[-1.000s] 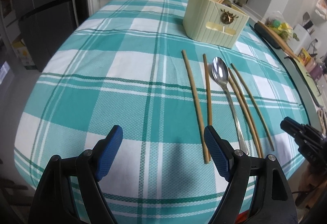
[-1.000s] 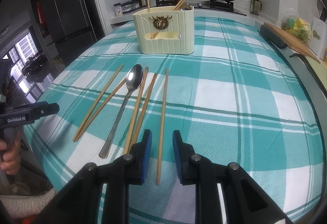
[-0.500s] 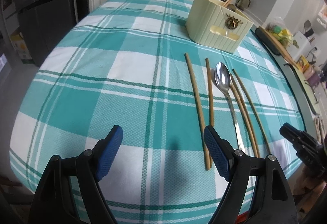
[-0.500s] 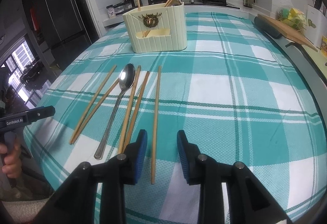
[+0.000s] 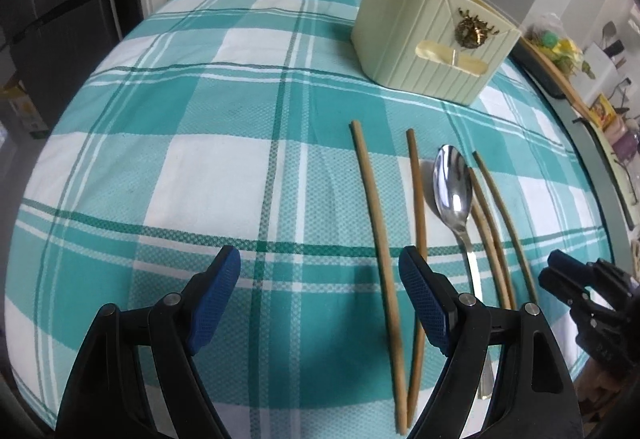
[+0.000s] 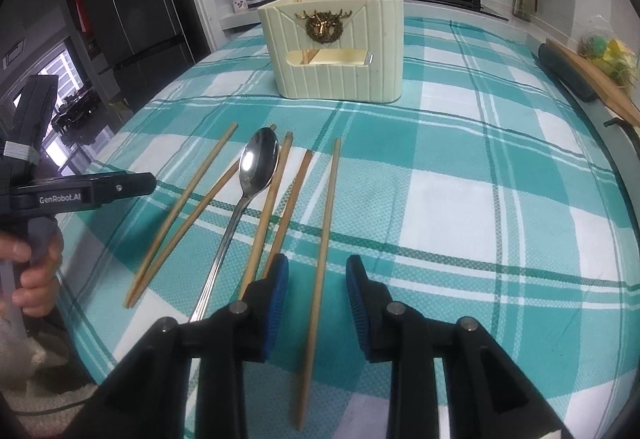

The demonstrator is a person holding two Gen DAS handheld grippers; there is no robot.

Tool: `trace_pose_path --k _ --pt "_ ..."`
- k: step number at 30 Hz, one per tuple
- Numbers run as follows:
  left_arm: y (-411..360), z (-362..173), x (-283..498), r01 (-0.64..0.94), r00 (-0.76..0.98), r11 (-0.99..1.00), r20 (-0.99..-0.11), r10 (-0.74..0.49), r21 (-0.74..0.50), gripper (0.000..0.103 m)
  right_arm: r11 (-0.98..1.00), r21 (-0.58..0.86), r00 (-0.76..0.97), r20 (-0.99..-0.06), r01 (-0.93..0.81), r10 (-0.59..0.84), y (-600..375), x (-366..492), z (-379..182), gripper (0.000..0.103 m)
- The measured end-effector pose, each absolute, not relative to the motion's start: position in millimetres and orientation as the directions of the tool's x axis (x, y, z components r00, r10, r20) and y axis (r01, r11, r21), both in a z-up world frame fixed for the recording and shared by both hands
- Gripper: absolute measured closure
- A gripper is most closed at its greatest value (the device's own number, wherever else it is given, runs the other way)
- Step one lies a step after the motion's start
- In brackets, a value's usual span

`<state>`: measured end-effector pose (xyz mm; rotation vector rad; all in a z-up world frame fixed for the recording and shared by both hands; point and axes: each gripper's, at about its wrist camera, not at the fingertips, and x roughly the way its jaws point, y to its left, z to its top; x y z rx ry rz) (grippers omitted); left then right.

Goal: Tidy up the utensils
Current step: 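Close the right gripper on a chopstick while the left grasps another chopstick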

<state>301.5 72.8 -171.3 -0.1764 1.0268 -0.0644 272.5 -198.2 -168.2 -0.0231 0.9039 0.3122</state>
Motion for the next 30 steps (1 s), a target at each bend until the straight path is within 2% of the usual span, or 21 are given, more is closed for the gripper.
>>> trace_pose_path --k 8,12,17,21,25,27,28,30 --pt "64 -174 315 -0.011 0.514 0.984 -0.846 -0.146 -0.176 0.02 0.952 0.033 0.55 -0.809 -0.305 0.205 -181 286 -185 0.073" --pt "54 -179 322 0.005 0.507 0.991 -0.854 -0.117 -0.132 0.02 0.949 0.015 0.539 -0.82 -0.316 0.192 -178 287 -190 0.074" --pt "46 -186 323 0.023 0.501 1.0 -0.865 -0.021 -0.011 0.02 0.954 -0.008 0.549 -0.82 -0.301 0.166 -182 289 -191 0.093" --pt "55 -187 317 0.045 0.489 0.999 -0.872 -0.023 -0.001 0.02 0.967 -0.022 0.54 -0.832 -0.254 0.123 -196 290 -189 0.095" --pt "62 -186 323 0.082 0.46 0.997 -0.887 -0.05 -0.013 0.02 0.963 -0.007 0.503 -0.853 -0.271 0.136 -203 289 -187 0.091" --pt "61 -186 330 0.103 0.438 0.994 -0.897 -0.064 -0.021 0.02 0.957 -0.019 0.492 -0.86 -0.289 0.132 -201 292 -188 0.084" --pt "60 -185 334 0.117 0.428 0.993 -0.901 -0.071 -0.023 0.02 0.954 -0.023 0.485 -0.865 -0.3 0.132 -200 295 -188 0.075" --pt "57 -186 343 0.133 0.413 0.991 -0.908 -0.074 -0.02 0.021 0.947 -0.031 0.467 -0.875 -0.32 0.129 -197 302 -188 0.072"
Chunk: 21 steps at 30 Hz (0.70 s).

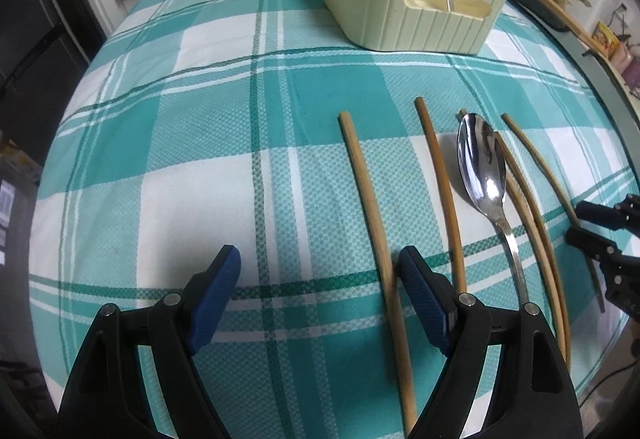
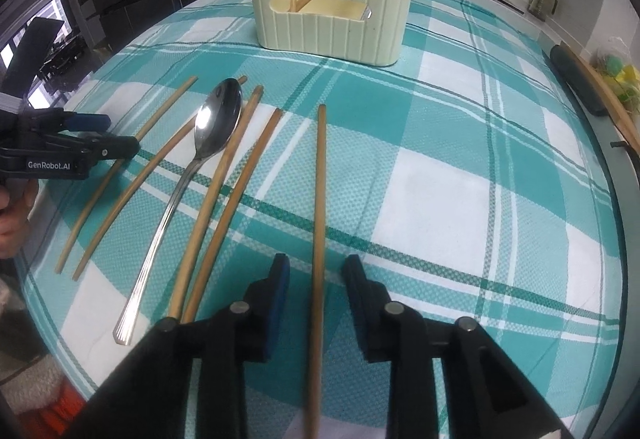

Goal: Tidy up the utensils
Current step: 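Close the right gripper on a chopstick while the left grasps another chopstick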

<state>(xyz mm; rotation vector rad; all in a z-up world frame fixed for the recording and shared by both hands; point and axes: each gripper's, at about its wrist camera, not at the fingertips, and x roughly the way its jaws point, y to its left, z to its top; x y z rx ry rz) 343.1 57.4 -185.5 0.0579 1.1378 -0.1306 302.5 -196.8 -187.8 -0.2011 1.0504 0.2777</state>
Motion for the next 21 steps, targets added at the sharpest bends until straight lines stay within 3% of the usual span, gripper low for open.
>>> trace_pose_path --k 10,13,14,16,17,21 --pt "42 -184 385 0.17 0.37 0.985 -0.927 -0.064 0.0 0.039 0.932 -0.026 0.422 -0.896 -0.361 0.139 -186 360 -186 0.073" --pt "38 -183 392 0.186 0.36 0.983 -0.93 -0.067 0.001 0.055 0.931 -0.036 0.428 -0.894 -0.362 0.132 -178 378 -186 0.077" --pt "37 -183 393 0.188 0.361 0.982 -0.93 -0.066 0.003 0.063 0.931 -0.037 0.43 -0.893 -0.363 0.131 -176 382 -186 0.083" --pt "34 -182 392 0.195 0.366 0.981 -0.928 -0.071 0.002 0.083 0.931 -0.037 0.431 -0.892 -0.363 0.133 -170 390 -186 0.096" --pt "33 -182 390 0.197 0.369 0.98 -0.927 -0.071 0.003 0.094 0.933 -0.038 0.434 -0.891 -0.359 0.13 -168 393 -186 0.097" --pt "36 -181 387 0.18 0.39 0.984 -0.918 -0.08 -0.009 0.097 0.945 -0.004 0.449 -0.881 -0.326 0.151 -171 398 -185 0.097"
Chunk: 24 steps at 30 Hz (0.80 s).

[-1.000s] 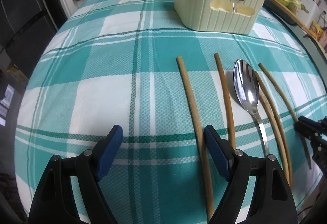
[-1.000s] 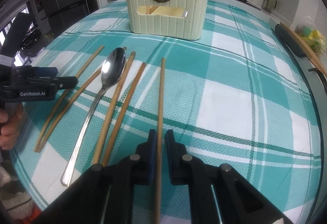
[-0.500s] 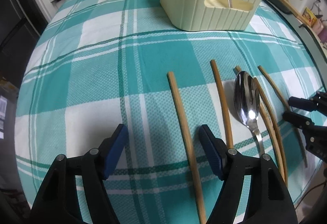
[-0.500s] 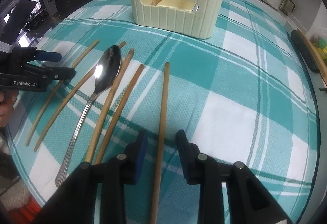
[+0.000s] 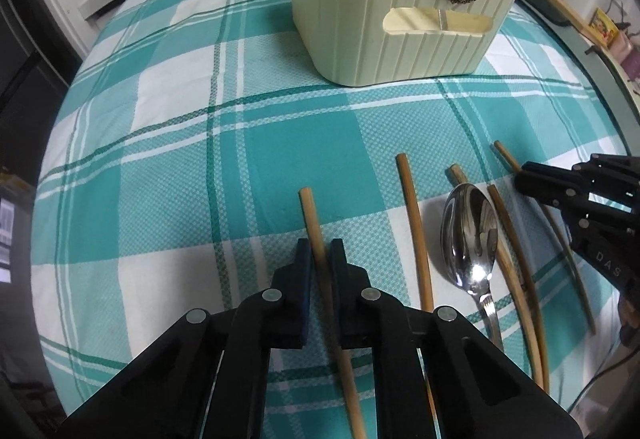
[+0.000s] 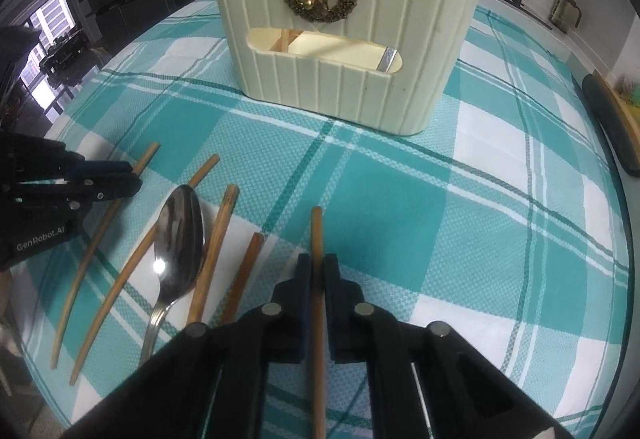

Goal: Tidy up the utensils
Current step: 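Close the right gripper on a chopstick while the left grasps another chopstick, then lift both chopsticks and carry both grippers over the cream box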

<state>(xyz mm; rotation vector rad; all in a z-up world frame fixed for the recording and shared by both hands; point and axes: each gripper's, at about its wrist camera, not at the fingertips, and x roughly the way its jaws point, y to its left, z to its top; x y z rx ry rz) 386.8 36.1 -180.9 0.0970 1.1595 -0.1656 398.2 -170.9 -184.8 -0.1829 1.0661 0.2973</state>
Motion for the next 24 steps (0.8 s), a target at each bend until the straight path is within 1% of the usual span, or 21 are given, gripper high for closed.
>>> trace_pose_path --k 3,6,11,16,19,24 --pt "42 -170 379 0.157 0.418 0.986 -0.901 -0.113 -0.051 0.098 0.955 0.06 0.469 -0.861 -0.292 0.197 -184 397 -176 0.097" --pt "45 -144 367 0.15 0.474 0.986 -0.87 -0.135 -0.071 0.098 0.957 0.1 0.511 -0.827 -0.274 0.233 -198 389 -155 0.097" --pt "48 -86 339 0.174 0.579 0.977 -0.79 -0.204 -0.125 0.098 0.95 0.153 0.593 -0.751 -0.271 0.29 -220 364 -107 0.097" --pt "55 -39 305 0.206 0.658 0.962 -0.702 -0.272 -0.181 0.098 0.933 0.214 0.671 -0.65 -0.289 0.357 -237 320 -61 0.097" --pt "56 -24 288 0.221 0.687 0.954 -0.661 -0.3 -0.203 0.098 0.926 0.224 0.718 -0.585 -0.303 0.377 -242 293 -41 0.097" --pt "55 -9 272 0.235 0.714 0.946 -0.621 -0.324 -0.224 0.098 0.934 0.184 0.79 -0.498 -0.306 0.357 -240 264 -24 0.097"
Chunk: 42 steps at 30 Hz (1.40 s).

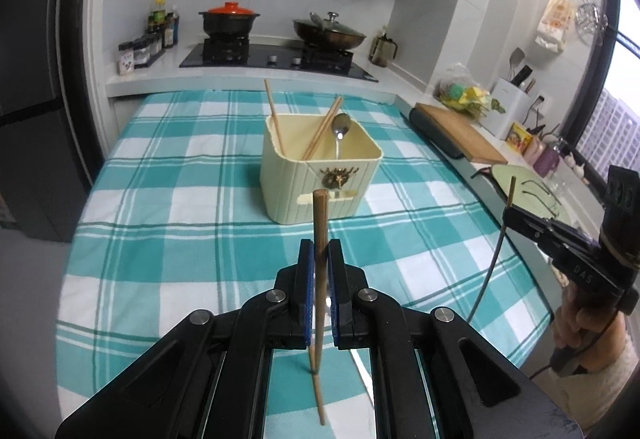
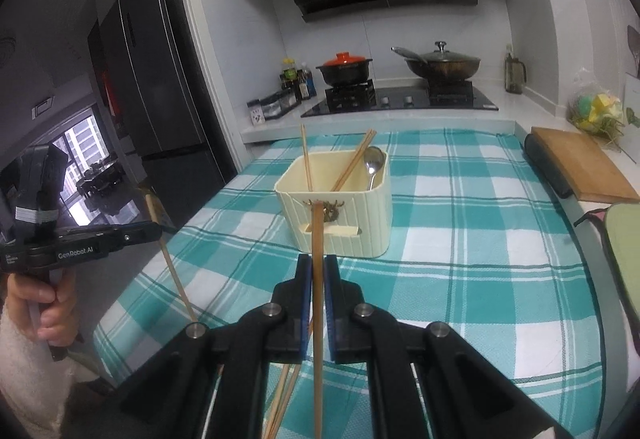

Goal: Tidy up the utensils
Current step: 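Lift both chopsticks and carry both grippers over the cream box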

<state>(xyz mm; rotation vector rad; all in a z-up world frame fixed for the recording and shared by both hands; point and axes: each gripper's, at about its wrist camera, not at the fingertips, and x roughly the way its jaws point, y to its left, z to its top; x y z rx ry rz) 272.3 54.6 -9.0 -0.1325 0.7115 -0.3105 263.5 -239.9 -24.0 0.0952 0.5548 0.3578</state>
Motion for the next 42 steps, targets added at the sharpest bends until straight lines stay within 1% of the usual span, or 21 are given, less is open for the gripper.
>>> trace_pose_path --k 5,8,15,19,24,27,31,33,35,37,39,42 --pt "52 8 260 0.261 0.734 0.94 -0.587 -0.341 -0.22 0.098 0.934 0.152 0.842 -0.404 -0.323 0.357 -235 251 -13 0.097" --pt "54 15 260 0.265 0.739 0.937 -0.575 -0.35 -0.229 0.098 0.93 0.158 0.851 -0.375 -0.331 0.367 -235 253 -8 0.097" --pt "68 27 267 0.265 0.738 0.925 -0.561 -0.376 -0.272 0.098 0.927 0.153 0.85 -0.37 -0.343 0.375 -231 265 -2 0.097" --pt "78 42 279 0.267 0.745 0.917 -0.541 -0.391 -0.295 0.098 0.916 0.179 0.846 -0.354 -0.358 0.399 -234 277 2 0.097" --pt "90 67 297 0.265 0.759 0.908 -0.51 -0.405 -0.326 0.098 0.918 0.182 0.846 -0.357 -0.354 0.397 -236 301 11 0.097" --pt "91 89 312 0.268 0.778 0.91 -0.486 -0.398 -0.318 0.098 0.92 0.16 0.847 -0.361 -0.357 0.391 -232 319 24 0.097" --pt "86 122 334 0.277 0.819 0.917 -0.43 -0.381 -0.285 0.098 0.923 0.131 0.861 -0.331 -0.363 0.386 -226 348 49 0.097" --pt "81 134 348 0.292 0.825 0.919 -0.416 -0.383 -0.266 0.098 0.92 0.138 0.862 -0.32 -0.368 0.393 -223 367 62 0.097" --pt "76 140 364 0.288 0.832 0.924 -0.413 -0.371 -0.25 0.098 0.915 0.175 0.859 -0.317 -0.364 0.403 -223 388 71 0.097" --pt "70 144 380 0.265 0.854 0.94 -0.401 -0.332 -0.213 0.098 0.912 0.21 0.859 -0.312 -0.353 0.405 -223 410 77 0.097" --pt "64 144 394 0.241 0.879 0.954 -0.376 -0.292 -0.177 0.098 0.916 0.205 0.869 -0.301 -0.344 0.394 -221 429 81 0.097" --pt "59 137 419 0.224 0.893 0.958 -0.357 -0.275 -0.176 0.098 0.924 0.173 0.885 -0.271 -0.342 0.379 -211 452 85 0.097"
